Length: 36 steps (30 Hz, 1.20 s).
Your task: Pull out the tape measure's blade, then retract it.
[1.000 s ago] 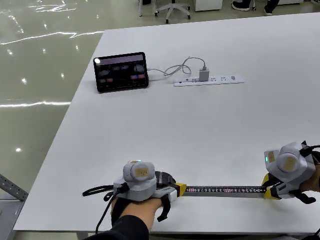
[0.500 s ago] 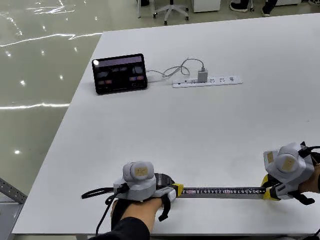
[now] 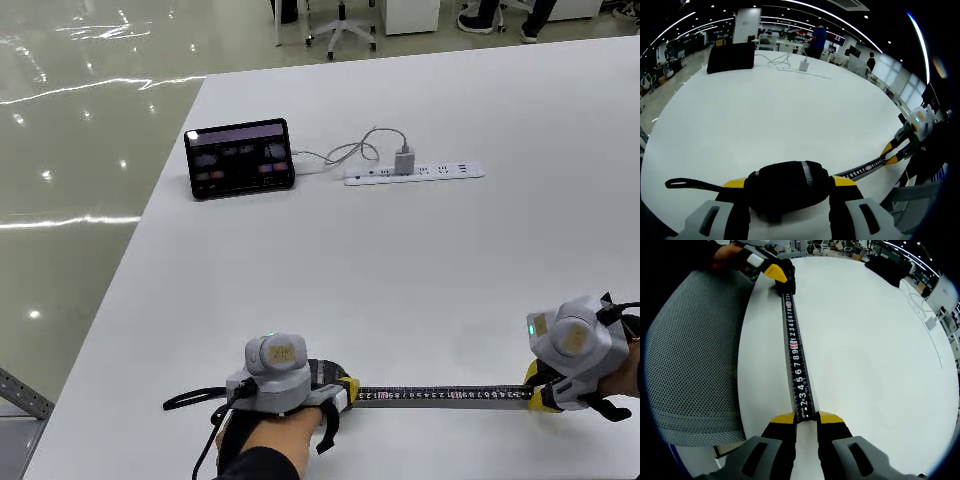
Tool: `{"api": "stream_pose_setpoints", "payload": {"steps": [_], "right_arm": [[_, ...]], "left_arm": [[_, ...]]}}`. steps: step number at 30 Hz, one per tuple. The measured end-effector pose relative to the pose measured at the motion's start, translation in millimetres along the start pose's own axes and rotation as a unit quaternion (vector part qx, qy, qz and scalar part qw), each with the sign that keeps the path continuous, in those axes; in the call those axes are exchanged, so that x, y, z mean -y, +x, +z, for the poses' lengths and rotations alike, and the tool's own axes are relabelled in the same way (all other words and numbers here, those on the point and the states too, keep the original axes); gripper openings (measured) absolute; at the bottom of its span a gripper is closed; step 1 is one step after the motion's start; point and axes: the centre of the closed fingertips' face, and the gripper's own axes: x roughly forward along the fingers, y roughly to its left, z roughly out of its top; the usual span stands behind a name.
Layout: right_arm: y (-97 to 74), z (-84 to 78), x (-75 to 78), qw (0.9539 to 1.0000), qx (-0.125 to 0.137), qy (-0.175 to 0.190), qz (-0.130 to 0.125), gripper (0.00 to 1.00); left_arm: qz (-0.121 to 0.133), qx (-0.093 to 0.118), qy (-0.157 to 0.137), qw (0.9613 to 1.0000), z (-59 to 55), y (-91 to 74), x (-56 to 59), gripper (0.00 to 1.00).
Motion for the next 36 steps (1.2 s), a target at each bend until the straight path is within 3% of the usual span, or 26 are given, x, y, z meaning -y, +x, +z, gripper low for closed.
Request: {"api": "stream_pose_setpoints", "payload": {"steps": [11,36], "right_arm": [[-0.3,0.4,-0.5,0.9999,0.008,0.006,-0.004,0.11],[0.3,4.4,1.2,0.9999,0.005,0.006,-0.008,0.10]], "left_arm": [[0.013,0.003,0.021,0.9997,1.9,1.3,-2.5,0.59],[0.009,-0.001,0.019,0.9998,-0.1,0.8,-1.4,0.59]]}}
